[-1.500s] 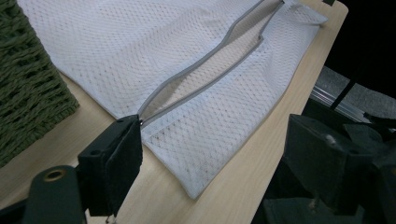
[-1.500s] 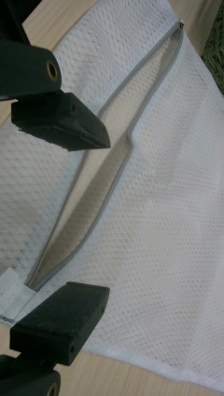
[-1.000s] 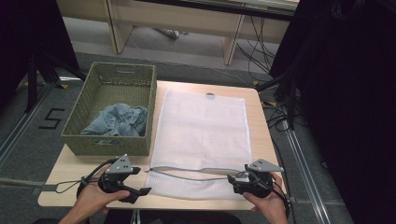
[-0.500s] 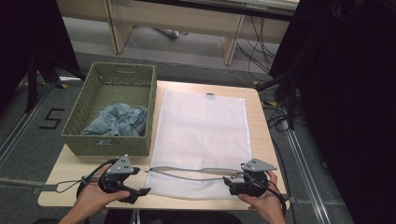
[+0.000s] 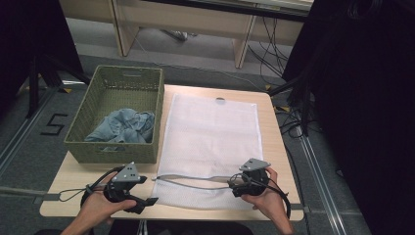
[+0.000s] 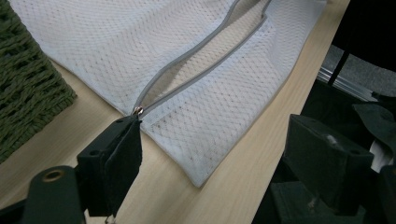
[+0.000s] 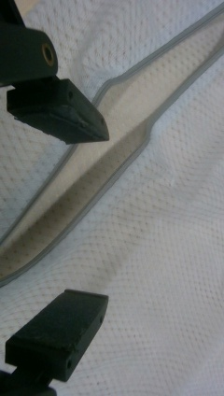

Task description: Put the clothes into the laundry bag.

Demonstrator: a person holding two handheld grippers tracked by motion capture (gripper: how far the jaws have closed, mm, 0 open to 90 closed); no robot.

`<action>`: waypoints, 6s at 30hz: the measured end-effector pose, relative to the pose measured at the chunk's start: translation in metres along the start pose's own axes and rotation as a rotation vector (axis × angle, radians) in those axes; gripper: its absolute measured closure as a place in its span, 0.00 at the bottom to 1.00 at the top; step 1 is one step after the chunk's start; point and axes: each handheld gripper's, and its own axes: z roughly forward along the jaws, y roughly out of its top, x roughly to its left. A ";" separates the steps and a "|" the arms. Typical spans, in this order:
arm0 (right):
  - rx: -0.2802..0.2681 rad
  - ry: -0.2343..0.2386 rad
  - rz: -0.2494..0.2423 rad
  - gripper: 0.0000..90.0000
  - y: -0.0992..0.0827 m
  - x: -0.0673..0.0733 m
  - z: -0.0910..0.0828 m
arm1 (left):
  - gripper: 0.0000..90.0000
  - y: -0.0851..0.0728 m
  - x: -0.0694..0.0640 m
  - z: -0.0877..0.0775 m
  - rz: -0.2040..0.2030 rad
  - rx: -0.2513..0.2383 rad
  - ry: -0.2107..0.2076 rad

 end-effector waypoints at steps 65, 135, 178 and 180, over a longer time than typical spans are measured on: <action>-0.192 -0.046 -0.107 0.99 0.071 0.010 0.013 | 0.19 0.021 0.031 -0.039 -0.001 -0.113 0.165; -0.260 -0.070 -0.080 0.98 0.086 0.001 0.001 | 0.15 0.072 0.236 0.037 -0.181 0.379 0.331; -0.269 -0.050 -0.036 0.98 0.086 -0.003 -0.002 | 0.79 0.099 0.218 -0.038 -0.179 0.026 0.298; -0.267 -0.050 -0.040 0.98 0.086 -0.003 -0.002 | 0.79 0.102 0.216 -0.049 -0.197 -0.001 0.282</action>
